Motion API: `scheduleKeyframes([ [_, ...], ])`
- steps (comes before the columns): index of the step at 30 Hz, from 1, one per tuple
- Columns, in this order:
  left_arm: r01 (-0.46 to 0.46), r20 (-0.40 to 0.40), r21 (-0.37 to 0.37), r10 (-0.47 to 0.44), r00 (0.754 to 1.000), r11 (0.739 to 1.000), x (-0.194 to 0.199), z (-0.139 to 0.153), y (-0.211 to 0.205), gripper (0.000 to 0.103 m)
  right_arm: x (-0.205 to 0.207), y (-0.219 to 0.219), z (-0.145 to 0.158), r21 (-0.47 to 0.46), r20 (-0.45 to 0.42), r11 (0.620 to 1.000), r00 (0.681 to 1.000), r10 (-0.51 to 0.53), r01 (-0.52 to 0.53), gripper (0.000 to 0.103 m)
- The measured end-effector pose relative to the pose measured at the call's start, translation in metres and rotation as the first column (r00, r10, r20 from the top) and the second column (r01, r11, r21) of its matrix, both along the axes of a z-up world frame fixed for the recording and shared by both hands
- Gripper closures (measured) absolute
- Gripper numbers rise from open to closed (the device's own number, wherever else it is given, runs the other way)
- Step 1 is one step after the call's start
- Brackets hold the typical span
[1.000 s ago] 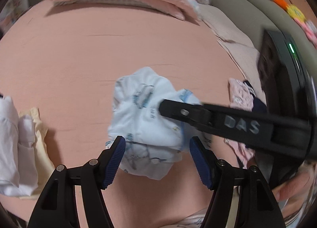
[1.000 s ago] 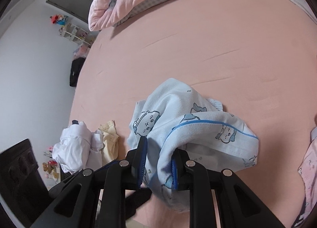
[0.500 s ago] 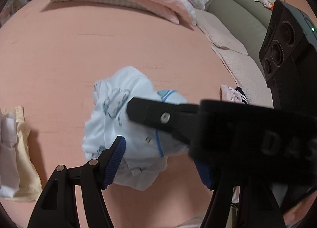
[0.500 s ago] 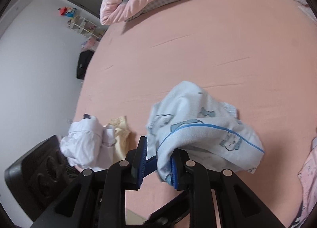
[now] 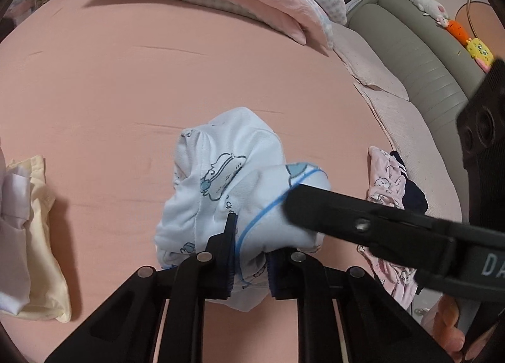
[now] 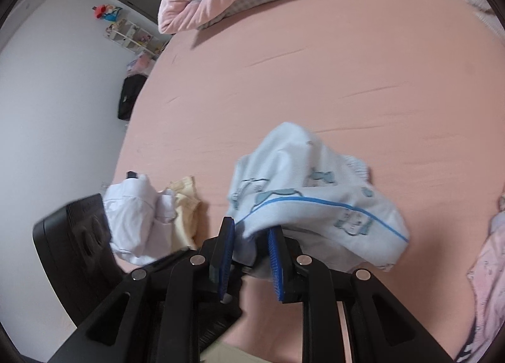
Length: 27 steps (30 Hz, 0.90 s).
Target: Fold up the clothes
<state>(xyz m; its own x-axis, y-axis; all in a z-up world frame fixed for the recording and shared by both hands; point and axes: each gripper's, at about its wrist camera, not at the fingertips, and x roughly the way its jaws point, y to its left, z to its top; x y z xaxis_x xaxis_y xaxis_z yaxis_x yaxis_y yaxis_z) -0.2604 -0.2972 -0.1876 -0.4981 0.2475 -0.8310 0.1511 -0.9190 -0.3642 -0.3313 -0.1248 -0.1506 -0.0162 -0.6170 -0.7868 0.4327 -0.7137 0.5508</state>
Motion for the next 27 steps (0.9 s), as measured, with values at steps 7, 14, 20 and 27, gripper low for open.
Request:
scheduleKeyframes([
  [7,-0.035,0.021,-0.008,0.035,0.999,0.999,0.0,-0.001,-0.018,0.089,-0.004,0.04,-0.007,0.083,-0.045,0.991,0.993,-0.105,0.108,0.049],
  [14,-0.063,0.033,0.005,0.063,0.997,0.998,0.002,-0.001,-0.032,0.089,-0.007,0.072,-0.047,0.207,-0.034,0.961,0.983,-0.181,0.184,0.047],
  [20,-0.071,0.035,-0.015,0.072,0.997,0.997,0.004,0.002,-0.043,0.089,-0.007,0.067,-0.086,0.208,0.021,0.962,0.982,-0.187,0.179,0.047],
  [27,-0.091,0.075,-0.083,0.097,0.992,0.992,0.004,0.0,-0.062,0.089,-0.01,0.046,-0.087,0.155,-0.041,0.977,0.989,-0.139,0.143,0.047],
])
